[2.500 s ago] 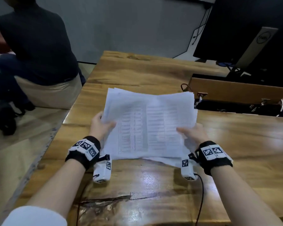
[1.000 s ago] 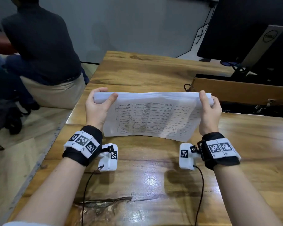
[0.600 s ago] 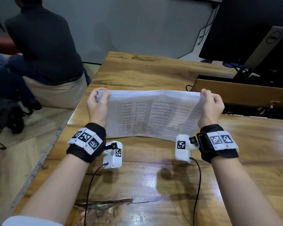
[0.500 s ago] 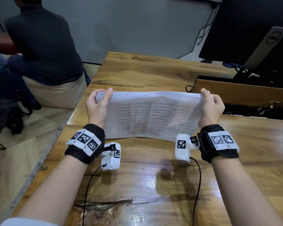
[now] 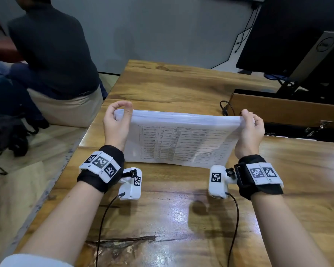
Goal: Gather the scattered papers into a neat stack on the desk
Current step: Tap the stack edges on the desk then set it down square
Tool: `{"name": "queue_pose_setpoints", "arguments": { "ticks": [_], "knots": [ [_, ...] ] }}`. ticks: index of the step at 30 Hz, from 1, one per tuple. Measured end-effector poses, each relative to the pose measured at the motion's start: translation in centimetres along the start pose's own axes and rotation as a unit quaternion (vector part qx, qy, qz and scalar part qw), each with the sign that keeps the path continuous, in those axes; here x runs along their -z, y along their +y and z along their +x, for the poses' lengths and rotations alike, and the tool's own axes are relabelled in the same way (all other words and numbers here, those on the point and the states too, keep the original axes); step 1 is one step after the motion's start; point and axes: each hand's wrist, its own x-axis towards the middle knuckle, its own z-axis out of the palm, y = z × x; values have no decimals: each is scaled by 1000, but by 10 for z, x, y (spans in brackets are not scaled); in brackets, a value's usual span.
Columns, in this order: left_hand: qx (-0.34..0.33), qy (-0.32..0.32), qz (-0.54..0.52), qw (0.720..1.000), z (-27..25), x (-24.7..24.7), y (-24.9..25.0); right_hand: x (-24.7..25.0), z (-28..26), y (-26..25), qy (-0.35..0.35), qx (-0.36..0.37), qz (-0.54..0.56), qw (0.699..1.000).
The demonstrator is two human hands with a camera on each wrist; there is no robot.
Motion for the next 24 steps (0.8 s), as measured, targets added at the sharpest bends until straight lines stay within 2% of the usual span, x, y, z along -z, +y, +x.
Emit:
{"name": "queue_pose_setpoints", "arguments": {
  "ticks": [3, 5, 8, 12, 15, 20, 24],
  "knots": [
    [-9, -81, 19, 996, -2, 8, -8, 3, 3, 5, -8, 21, -8, 1000],
    [2, -121, 44, 992, -4, 14, -14, 9, 5, 7, -44, 10, 5, 999],
    [37, -96, 73, 992, -6, 16, -20, 19, -1, 11, -139, 30, -62, 988],
    [31, -38, 22, 999, -3, 10, -14, 29, -3, 30, -245, 39, -142, 958],
    [19, -21, -8, 1000, 4, 8, -11, 30, 1, 32, -250, 71, -200, 945],
    [13, 9, -42, 999, 7, 8, -4, 20, 4, 15, -179, 125, -155, 963],
    [-51, 27, -61, 996, 3, -1, 15, 5, -4, -6, -164, 189, -109, 962]
  ]
}}
